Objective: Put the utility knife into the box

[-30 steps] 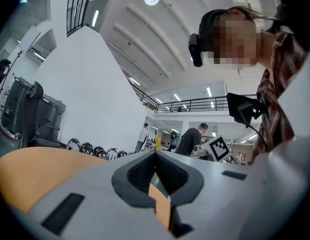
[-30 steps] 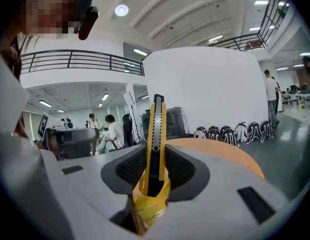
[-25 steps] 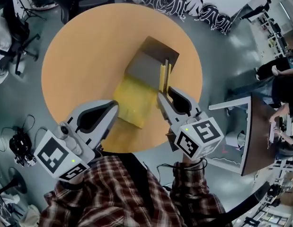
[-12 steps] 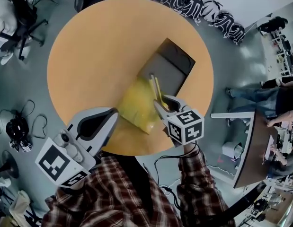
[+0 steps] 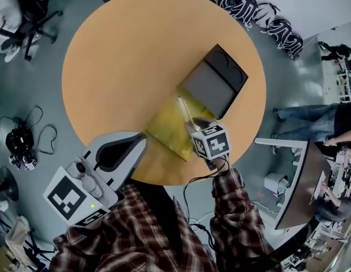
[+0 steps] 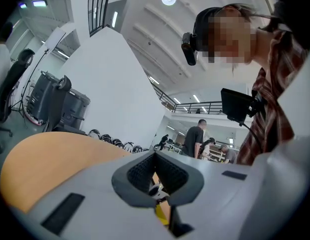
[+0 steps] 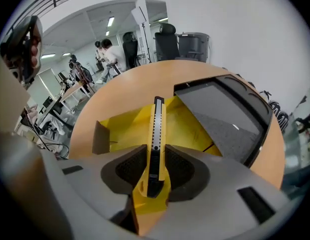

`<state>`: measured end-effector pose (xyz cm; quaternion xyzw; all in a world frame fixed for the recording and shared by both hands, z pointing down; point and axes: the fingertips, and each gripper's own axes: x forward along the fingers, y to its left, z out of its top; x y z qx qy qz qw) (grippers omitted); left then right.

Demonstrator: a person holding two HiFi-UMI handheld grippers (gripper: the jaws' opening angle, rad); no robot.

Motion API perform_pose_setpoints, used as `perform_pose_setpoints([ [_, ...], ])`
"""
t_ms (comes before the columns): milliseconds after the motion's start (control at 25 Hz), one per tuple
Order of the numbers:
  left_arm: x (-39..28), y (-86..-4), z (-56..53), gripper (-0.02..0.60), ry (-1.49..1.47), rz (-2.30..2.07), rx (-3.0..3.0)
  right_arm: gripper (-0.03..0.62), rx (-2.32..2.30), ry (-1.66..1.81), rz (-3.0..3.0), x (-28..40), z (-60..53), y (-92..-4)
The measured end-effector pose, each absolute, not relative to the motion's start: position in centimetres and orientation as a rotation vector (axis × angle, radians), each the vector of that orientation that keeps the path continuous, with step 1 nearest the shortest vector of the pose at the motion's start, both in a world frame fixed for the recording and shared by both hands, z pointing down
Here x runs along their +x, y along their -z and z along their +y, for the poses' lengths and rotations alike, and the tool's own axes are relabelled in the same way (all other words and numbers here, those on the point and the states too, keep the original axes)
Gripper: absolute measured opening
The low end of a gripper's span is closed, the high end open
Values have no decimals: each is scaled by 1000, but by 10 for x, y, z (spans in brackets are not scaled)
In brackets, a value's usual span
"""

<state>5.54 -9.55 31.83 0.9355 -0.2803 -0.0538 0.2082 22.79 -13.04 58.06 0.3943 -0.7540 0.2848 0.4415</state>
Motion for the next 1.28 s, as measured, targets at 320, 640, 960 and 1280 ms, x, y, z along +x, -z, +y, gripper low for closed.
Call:
perform_pose_setpoints([
  [320,43,-326,-99,11,161,-788,2578,124,894,-703,-1742,225,-143,-615],
  [640,38,-329,-100,11,164,-805,2569,124,800,-660,-1682,224,-144,-630],
  [960,47,-319,-91,11,171,-798,2591,126,797,-605,-1701,228,-142,-624],
  [1280,54,-300,-86,11,180,-749,2647,126,1016,-720,-1893,225,-150,-567],
])
